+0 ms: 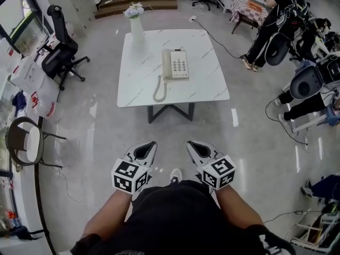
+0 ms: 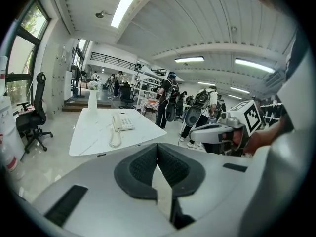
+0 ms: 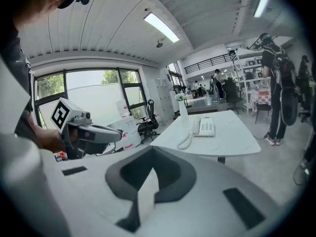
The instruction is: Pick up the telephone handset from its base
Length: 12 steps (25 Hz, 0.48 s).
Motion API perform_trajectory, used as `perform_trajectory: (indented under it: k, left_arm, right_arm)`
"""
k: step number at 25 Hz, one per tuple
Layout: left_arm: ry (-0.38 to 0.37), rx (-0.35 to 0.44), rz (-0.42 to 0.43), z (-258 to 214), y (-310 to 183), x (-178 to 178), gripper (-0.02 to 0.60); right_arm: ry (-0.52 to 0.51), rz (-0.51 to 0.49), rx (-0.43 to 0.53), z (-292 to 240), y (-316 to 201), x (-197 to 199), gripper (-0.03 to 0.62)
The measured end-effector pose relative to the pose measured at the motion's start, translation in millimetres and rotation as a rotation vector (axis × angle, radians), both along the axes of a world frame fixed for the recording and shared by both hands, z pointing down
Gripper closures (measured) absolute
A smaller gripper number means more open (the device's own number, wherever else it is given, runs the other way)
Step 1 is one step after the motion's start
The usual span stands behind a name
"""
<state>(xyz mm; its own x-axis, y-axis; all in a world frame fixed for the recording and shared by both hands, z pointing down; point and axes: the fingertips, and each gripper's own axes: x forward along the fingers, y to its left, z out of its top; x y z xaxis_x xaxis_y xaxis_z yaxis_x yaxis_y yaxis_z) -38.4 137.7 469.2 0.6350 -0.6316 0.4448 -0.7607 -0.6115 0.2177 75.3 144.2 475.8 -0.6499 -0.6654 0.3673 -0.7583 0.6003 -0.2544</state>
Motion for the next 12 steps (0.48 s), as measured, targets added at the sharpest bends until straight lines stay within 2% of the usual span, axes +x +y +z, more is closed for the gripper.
perform_trajectory:
  k: [5,12]
  left_arm:
    - [0.001,0.005,-0.033,-1,-32,17,0.579]
    - [-0.020,-0.021,-0.059,9,-52,25,0.580]
  right_arm:
    - [-0.012,-0.030,-0.005,5,-35,14,0.592]
    - [-0.069,-0.039,-0.036,7,-59,26,0.592]
